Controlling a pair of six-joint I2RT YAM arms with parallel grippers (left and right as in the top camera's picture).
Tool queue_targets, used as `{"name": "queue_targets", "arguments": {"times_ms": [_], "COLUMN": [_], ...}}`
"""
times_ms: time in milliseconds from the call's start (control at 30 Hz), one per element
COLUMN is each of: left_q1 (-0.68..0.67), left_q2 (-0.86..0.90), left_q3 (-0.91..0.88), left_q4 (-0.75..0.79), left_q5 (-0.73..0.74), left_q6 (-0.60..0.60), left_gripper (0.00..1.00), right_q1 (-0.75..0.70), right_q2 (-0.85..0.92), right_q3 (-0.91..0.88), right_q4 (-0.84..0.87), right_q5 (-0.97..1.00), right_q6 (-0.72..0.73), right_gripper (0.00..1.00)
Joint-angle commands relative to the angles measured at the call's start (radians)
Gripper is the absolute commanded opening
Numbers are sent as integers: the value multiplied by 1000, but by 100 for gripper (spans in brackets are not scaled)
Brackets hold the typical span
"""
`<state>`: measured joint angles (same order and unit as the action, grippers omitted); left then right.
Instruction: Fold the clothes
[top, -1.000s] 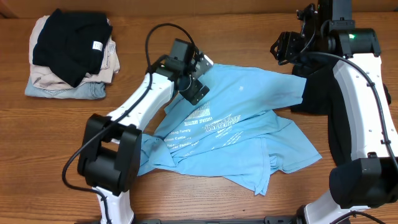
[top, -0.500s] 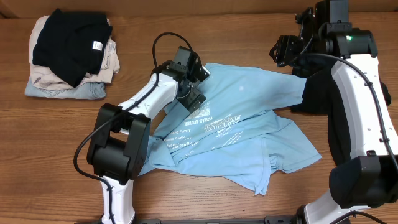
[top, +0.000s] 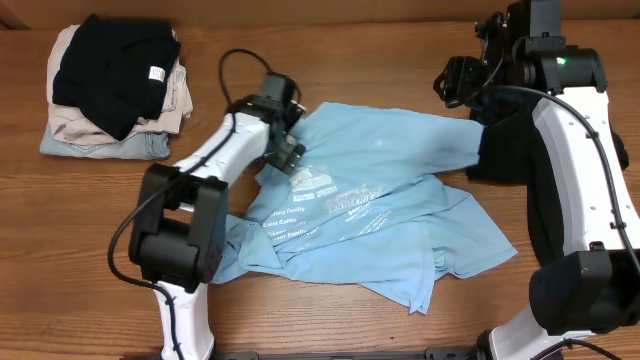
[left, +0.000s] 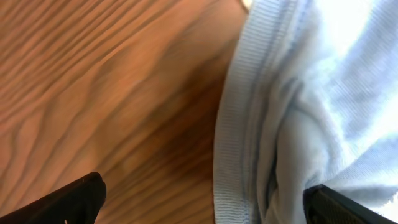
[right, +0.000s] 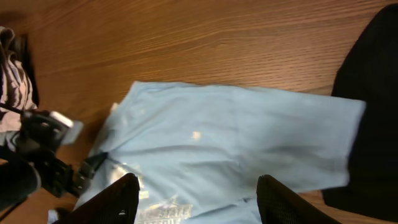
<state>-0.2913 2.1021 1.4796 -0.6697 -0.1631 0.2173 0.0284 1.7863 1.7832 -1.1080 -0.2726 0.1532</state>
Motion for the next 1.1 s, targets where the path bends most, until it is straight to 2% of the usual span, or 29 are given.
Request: {"name": "queue_targets", "arguments": {"times_ms": [0,400,600,833,1067], "left_q1": [71,322,448,503,486], "left_q2": [13,13,13,13,13], "left_q3": [15,15,16,65,280], "left_q4": [-20,-224,-258,-328,-489], "left_q5": [-50,-102,-117,-132,-74], "left_q6": [-68,-181,-180,-209,-187], "left_gripper": [100,100,100,100,100], "right_q1": [4,4,4,4,4], "right_q2": [-5,-5,-5,-5,-5], "right_q3": [-5,-6,-6,-6,-6], "right_q4": [3,6,8,8,11], "right_q5": [26,45,48,57,63], "right_q6": [-3,-3,-3,-3,-3], "right_gripper": [65,65,66,66,67]}}
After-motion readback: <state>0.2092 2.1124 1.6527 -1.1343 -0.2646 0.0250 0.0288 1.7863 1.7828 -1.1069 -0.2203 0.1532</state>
